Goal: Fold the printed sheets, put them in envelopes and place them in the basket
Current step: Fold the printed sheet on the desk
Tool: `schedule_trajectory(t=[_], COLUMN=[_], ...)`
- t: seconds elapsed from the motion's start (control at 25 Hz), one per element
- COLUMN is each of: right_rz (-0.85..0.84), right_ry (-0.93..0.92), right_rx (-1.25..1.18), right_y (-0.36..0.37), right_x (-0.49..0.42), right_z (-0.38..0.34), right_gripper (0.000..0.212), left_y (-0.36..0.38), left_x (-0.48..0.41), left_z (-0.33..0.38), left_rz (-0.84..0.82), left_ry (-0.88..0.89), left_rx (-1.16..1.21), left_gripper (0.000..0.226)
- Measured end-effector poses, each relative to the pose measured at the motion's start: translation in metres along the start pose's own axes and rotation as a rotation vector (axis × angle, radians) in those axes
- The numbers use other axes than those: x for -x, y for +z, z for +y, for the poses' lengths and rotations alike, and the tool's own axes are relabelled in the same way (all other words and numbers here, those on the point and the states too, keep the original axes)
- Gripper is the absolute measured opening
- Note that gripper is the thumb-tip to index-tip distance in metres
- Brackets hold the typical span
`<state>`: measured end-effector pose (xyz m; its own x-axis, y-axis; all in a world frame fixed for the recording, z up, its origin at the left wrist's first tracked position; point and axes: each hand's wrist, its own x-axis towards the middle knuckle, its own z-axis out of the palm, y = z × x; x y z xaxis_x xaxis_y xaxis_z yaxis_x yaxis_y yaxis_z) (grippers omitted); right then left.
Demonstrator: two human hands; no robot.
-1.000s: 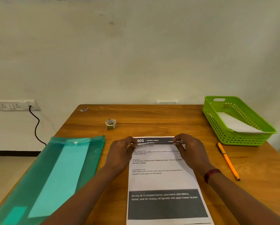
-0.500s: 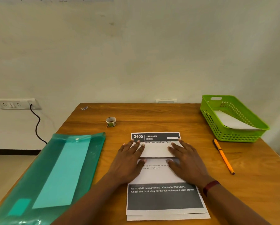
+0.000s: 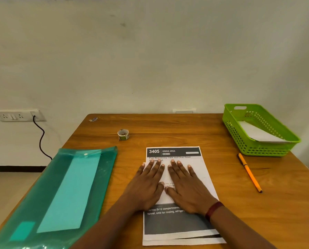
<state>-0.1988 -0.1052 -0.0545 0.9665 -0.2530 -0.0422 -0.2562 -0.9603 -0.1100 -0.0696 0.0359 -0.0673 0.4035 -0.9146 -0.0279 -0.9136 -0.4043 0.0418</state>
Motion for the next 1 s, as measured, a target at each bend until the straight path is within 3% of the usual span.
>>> schedule_trajectory(t=[0.08,0.24,0.52,0.72,0.88,1.0], right_rz=[-0.002,0.003,-0.014,0.013,0.110,0.165], right_ry=[-0.037,-0.009,0.105,0.098,0.102,0.116], right_rx=[-0.008,-0.031,-0.025,-0.043,-0.062,-0.149], right_y=[0.003,0.006,0.002,-0.001,-0.014,-0.018], right_x=[-0.002,0.000,0.019,0.018,0.006,-0.007], right_z=[-0.006,0.006,0.048,0.046,0.062,0.078], right_gripper=[0.089,0.085,0.090,0.093,0.098,0.073], left_y=[0.000,-0.004,0.000,0.000,-0.005,-0.014], left_x=[0.000,0.000,0.004,0.003,-0.002,-0.011], left_z=[-0.001,-0.002,-0.011,-0.013,-0.014,-0.023], left_rz=[0.008,-0.015,-0.037,0.002,0.101,0.093], left_ry=[0.008,-0.005,-0.157,-0.167,-0.200,-0.217], left_rx=[0.015,0.044,0.040,0.098,0.204,0.237], left_gripper=[0.064,0.061,0.088,0.073,0.074,0.072])
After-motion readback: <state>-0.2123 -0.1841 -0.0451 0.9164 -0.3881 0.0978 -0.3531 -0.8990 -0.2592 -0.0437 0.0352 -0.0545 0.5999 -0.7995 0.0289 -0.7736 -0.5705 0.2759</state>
